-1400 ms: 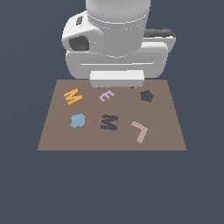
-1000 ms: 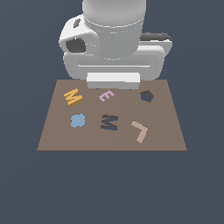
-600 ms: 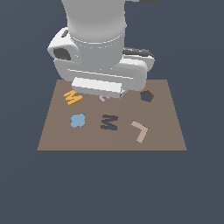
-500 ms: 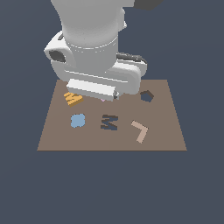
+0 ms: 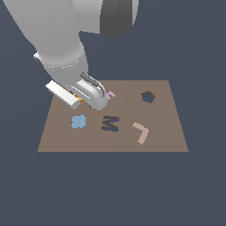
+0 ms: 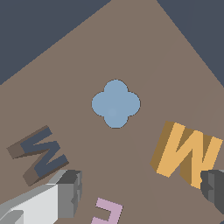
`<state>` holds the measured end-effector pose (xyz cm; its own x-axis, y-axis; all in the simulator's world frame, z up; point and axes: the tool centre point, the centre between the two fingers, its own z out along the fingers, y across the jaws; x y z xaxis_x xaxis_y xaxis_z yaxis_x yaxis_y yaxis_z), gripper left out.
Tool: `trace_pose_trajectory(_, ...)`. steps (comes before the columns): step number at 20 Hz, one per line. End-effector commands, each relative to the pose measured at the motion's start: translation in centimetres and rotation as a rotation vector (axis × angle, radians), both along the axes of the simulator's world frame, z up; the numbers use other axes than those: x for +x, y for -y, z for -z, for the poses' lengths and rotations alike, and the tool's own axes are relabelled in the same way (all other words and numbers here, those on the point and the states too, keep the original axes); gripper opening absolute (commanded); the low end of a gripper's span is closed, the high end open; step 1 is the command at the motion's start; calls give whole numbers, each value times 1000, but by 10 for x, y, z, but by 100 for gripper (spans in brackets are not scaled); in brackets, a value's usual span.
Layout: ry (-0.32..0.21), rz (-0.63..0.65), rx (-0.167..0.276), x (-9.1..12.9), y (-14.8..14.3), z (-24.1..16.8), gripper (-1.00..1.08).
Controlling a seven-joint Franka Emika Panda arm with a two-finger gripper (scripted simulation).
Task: Insert a designated object into the corresponding slot on a board.
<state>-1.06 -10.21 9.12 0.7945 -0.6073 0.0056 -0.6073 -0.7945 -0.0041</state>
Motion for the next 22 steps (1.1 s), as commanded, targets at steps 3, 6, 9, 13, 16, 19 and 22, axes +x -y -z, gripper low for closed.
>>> trace_pose_trajectory(3,-3,162,-1,-14,24,18,100)
trace_pose_trajectory(6,-4,243,-1,-23,36,28,100)
trace_pose_trajectory(9,-6,306,0,-30,43,35,100)
trace_pose_trajectory(13,-7,356,0,-37,49,41,100)
trace_pose_trajectory(16,-7,368,1,-39,50,42,100)
trace_pose_trajectory(19,-7,360,1,-38,49,41,100)
trace_pose_trajectory(22,-7,361,1,-38,49,42,100)
